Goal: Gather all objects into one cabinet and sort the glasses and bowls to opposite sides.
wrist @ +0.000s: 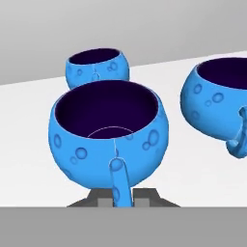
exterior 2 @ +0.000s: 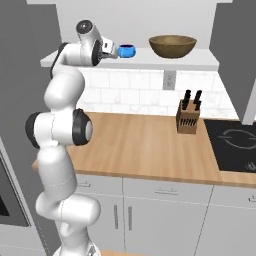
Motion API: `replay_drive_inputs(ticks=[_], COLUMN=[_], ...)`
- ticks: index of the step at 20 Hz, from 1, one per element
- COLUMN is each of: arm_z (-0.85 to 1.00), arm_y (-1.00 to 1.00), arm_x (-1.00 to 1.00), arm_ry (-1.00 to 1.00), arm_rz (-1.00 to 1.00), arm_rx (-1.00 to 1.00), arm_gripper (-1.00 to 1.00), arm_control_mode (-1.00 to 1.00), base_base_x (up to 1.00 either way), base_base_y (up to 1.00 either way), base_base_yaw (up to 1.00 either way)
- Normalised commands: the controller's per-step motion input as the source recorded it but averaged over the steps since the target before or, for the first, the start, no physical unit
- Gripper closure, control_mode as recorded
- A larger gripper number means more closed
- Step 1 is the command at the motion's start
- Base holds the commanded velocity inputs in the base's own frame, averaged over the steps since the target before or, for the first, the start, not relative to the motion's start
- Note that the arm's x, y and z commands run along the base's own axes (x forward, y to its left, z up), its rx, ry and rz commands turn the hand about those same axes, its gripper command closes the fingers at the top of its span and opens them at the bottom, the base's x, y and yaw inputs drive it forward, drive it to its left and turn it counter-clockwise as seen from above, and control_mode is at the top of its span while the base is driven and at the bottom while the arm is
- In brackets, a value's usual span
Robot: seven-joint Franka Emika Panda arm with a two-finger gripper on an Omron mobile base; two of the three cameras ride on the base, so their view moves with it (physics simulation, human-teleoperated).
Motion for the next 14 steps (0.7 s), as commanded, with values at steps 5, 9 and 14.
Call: replay_drive_inputs(ticks=[5,9,14], arm_z=[0.00,0.00,0.00], arm_y=[0.03,0.00,0.00], arm_x=[0.28,0.11,0.00], arm_ry=[0.00,0.00,0.00], arm_rz=[0.00,0.00,0.00], arm_rx=[0.00,0.00,0.00], arm_gripper=[-1.00,-1.00,-1.00], arm_control_mode=[-1.00,-1.00,-1.00], base_base_x=[0.00,0.00,0.00], base_base_y=[0.00,0.00,0.00], base_base_yaw=[0.00,0.00,0.00])
